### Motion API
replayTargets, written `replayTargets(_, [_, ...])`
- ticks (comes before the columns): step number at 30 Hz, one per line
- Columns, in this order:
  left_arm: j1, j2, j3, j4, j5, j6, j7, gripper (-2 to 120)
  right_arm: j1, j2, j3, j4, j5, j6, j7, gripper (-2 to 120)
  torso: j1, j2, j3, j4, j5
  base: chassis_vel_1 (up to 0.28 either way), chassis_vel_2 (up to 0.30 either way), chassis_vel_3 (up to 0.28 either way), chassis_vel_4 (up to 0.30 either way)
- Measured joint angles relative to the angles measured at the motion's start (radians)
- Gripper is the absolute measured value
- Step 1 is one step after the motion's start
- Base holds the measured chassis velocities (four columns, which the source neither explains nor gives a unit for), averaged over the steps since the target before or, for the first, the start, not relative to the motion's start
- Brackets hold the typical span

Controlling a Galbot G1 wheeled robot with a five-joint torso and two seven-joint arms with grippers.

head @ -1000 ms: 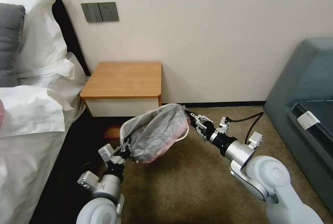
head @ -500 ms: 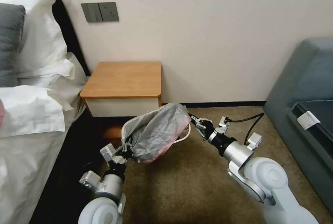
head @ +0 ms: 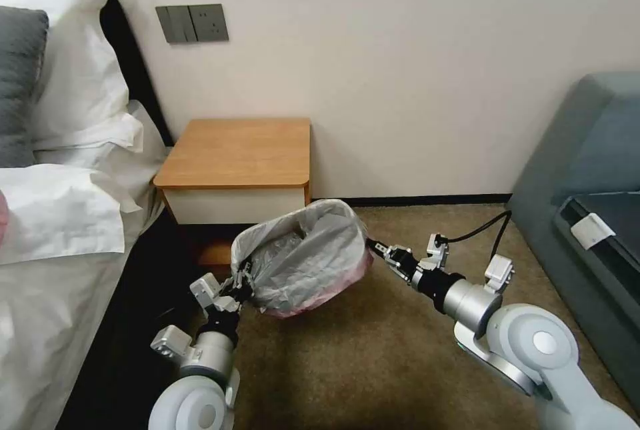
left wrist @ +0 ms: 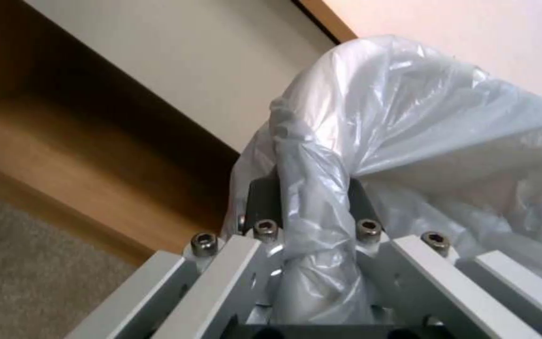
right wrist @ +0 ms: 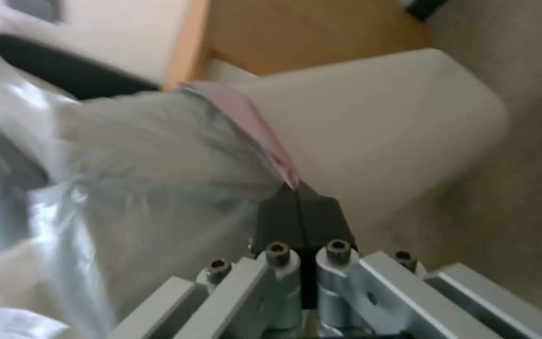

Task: Pick up the garbage bag from the table and place it over the trash can.

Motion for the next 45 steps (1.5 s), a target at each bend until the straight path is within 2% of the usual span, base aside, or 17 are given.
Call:
replayTargets(8, [0.000,0.003,0.004,-0.015,-0.008,0.005,-0.002,7,0.014,0.010,-0.033,-0.051,-0.128,-0.006,-0.042,0,0.000,0.000,0.000,0.0000,0.0000,0.000,0.000,0.000,0.000])
replayTargets(11, [0.008,0.006,0.008,-0.029,-0.015,0.014,-0.005,7,0.040,0.020,-0.054,-0.105,-0.234,0.006,-0.124,0,0.000,0.000,0.000,0.0000,0.0000,0.000,0.000,0.000,0.000])
replayTargets(20, [0.017,0.005,0.010,-0.047,-0.024,0.031,-0.014,7,0.044,0.023,-0.065,-0.119,-0.328,0.021,-0.173,0,0.000,0.000,0.000,0.0001,0.0000,0.000,0.000,0.000,0.000])
replayTargets(23, [0.009,0.001,-0.001,-0.041,-0.011,0.034,-0.035,7,-0.006,0.002,-0.042,-0.079,-0.344,0.013,-0.201,10,0.000,0.000,0.000,0.0001,-0.0001,0.000,0.000,0.000,0.000])
replayTargets(24, [0.009,0.001,-0.001,-0.041,-0.011,0.034,-0.035,7,-0.006,0.002,-0.042,-0.079,-0.344,0.013,-0.201,10,0.000,0.000,0.000,0.0001,-0.0001,0.000,0.000,0.000,0.000])
replayTargets(28, [-0.019,-0.002,-0.037,-0.030,-0.001,0.035,-0.074,7,-0.060,-0.028,0.001,-0.052,-0.344,0.007,-0.234,30,0.000,0.000,0.000,-0.0001,-0.0002,0.000,0.000,0.000,0.000])
replayTargets(29, [-0.019,-0.002,-0.037,-0.030,-0.001,0.035,-0.074,7,-0.060,-0.028,0.001,-0.052,-0.344,0.007,-0.234,30,0.000,0.000,0.000,-0.0001,-0.0002,0.000,0.000,0.000,0.000])
replayTargets(33, [-0.034,0.008,-0.060,-0.030,0.016,0.063,-0.118,7,-0.089,-0.067,0.086,-0.030,-0.335,0.029,-0.266,49,0.000,0.000,0.000,0.0000,0.0003,0.000,0.000,0.000,0.000])
replayTargets(34, [-0.034,0.008,-0.060,-0.030,0.016,0.063,-0.118,7,-0.089,-0.067,0.086,-0.030,-0.335,0.029,-0.266,49,0.000,0.000,0.000,0.0000,0.0003,0.000,0.000,0.000,0.000])
replayTargets(37, [-0.031,0.019,-0.051,-0.009,0.109,0.057,-0.086,7,-0.085,-0.136,0.128,0.059,-0.417,0.045,-0.350,61,0.000,0.000,0.000,-0.0003,0.0000,0.000,0.000,0.000,0.000])
replayTargets(38, [-0.026,0.027,-0.036,0.004,0.165,0.046,-0.054,7,-0.058,-0.196,0.117,0.107,-0.472,0.061,-0.409,68,0.000,0.000,0.000,-0.0004,0.0000,0.000,0.000,0.000,0.000])
replayTargets(39, [-0.026,0.027,-0.036,0.004,0.165,0.046,-0.054,7,-0.058,-0.196,0.117,0.107,-0.472,0.061,-0.409,68,0.000,0.000,0.000,-0.0004,0.0000,0.000,0.000,0.000,0.000])
replayTargets(40, [-0.022,0.032,-0.023,0.011,0.196,0.039,-0.032,7,-0.029,-0.250,0.097,0.133,-0.506,0.073,-0.465,72,0.000,0.000,0.000,0.0003,-0.0001,0.000,0.000,0.000,0.000])
replayTargets(42, [-0.017,0.039,0.003,0.026,0.266,0.021,0.003,7,0.071,-0.367,0.015,0.159,-0.595,0.081,-0.638,67,0.000,0.000,0.000,0.0000,-0.0005,0.000,0.000,0.000,0.000])
replayTargets(43, [-0.017,0.039,0.003,0.026,0.266,0.021,0.003,7,0.071,-0.367,0.015,0.159,-0.595,0.081,-0.638,67,0.000,0.000,0.000,0.0000,-0.0005,0.000,0.000,0.000,0.000])
replayTargets(45, [-0.015,0.040,0.019,0.034,0.313,0.009,0.026,7,0.212,-0.434,-0.144,0.155,-0.702,0.075,-0.734,59,0.000,0.000,0.000,0.0001,-0.0004,0.000,0.000,0.000,0.000])
